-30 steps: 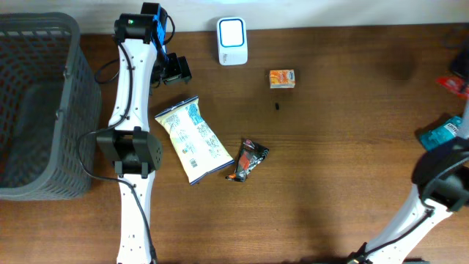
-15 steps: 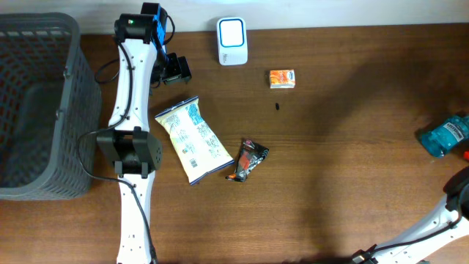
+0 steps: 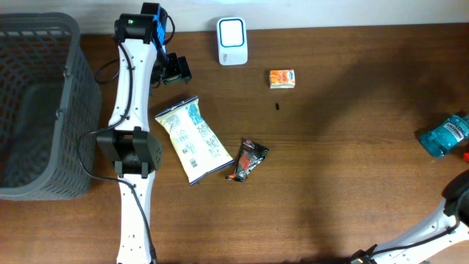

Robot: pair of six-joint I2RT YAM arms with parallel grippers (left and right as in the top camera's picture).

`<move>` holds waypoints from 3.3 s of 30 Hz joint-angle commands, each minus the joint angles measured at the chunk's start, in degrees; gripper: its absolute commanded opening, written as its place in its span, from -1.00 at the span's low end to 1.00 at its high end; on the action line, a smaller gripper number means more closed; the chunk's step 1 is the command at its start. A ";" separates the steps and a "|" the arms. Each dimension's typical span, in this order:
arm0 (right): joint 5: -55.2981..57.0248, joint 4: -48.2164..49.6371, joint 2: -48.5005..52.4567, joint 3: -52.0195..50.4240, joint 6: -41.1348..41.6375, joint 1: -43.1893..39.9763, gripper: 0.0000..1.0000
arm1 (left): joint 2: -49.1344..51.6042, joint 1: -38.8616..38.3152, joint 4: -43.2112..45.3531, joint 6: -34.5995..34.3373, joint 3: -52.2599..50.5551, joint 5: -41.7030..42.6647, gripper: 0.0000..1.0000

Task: Scan the item barcode
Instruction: 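Carry the red bag to the right table edge and release it, then reach the right gripper to the orange Kleenex pack and grasp it, then lift the Kleenex pack and hold it under the scanner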

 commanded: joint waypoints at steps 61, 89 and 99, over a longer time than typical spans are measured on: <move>-54.47 7.96 8.20 0.02 -20.68 47.60 -0.92 | -0.44 0.09 -0.04 -0.70 0.79 -0.61 0.98; -85.90 -22.23 8.20 0.02 -78.73 47.25 -0.92 | -0.44 0.09 -0.07 -0.70 0.79 -0.61 0.98; -87.38 -18.84 8.20 0.76 -71.84 57.40 -0.92 | -0.44 0.09 -0.07 -0.70 0.79 -0.61 0.98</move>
